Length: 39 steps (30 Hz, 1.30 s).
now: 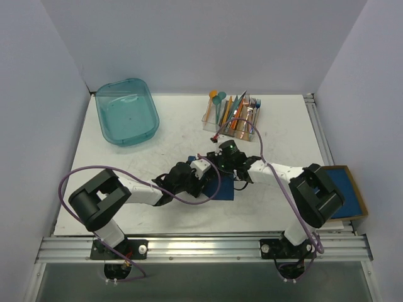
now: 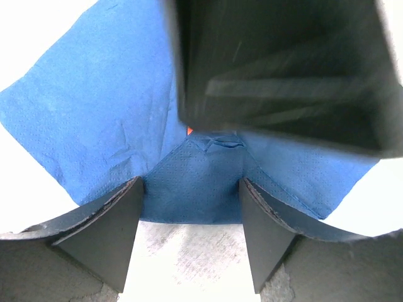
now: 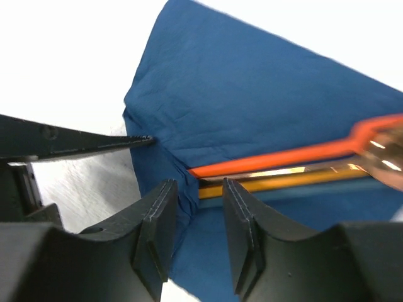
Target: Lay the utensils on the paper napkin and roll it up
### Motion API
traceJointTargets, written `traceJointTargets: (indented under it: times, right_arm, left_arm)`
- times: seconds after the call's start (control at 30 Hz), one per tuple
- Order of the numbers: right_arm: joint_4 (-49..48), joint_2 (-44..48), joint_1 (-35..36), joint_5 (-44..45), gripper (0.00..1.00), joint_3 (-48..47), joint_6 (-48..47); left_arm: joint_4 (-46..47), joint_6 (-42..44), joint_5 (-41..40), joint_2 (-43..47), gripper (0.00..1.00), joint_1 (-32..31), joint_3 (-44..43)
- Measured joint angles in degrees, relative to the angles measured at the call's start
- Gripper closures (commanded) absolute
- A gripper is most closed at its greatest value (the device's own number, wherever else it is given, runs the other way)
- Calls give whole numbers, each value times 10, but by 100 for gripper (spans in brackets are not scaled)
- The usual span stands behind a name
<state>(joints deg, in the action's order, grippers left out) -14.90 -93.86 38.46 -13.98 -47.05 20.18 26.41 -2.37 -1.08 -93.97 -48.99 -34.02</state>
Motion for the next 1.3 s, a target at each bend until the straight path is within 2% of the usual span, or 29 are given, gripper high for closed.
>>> traceJointTargets:
  times: [0.13, 0.27, 0.43, 0.67, 0.9, 1.3]
  right_arm:
    - [39, 53, -7, 47, 63, 8, 42]
    - [101, 117, -10, 111, 57, 16, 116]
    - [186, 202, -10, 179, 59, 66, 240]
    - [298, 223, -8, 238, 60, 109, 402]
    - [305, 227, -1, 239, 62, 139, 482]
    - [279, 223, 38, 235, 64, 161, 559]
  left_arm:
    - [5, -4, -2, -3, 30, -4, 0]
    - [9, -10, -3, -9, 30, -10, -5]
    - [12, -24, -6, -17, 30, -19, -13]
    - [16, -35, -7, -25, 30, -21, -21]
    - [15, -42, -8, -26, 29, -21, -23]
    - [15, -45, -8, -30, 29, -21, -27]
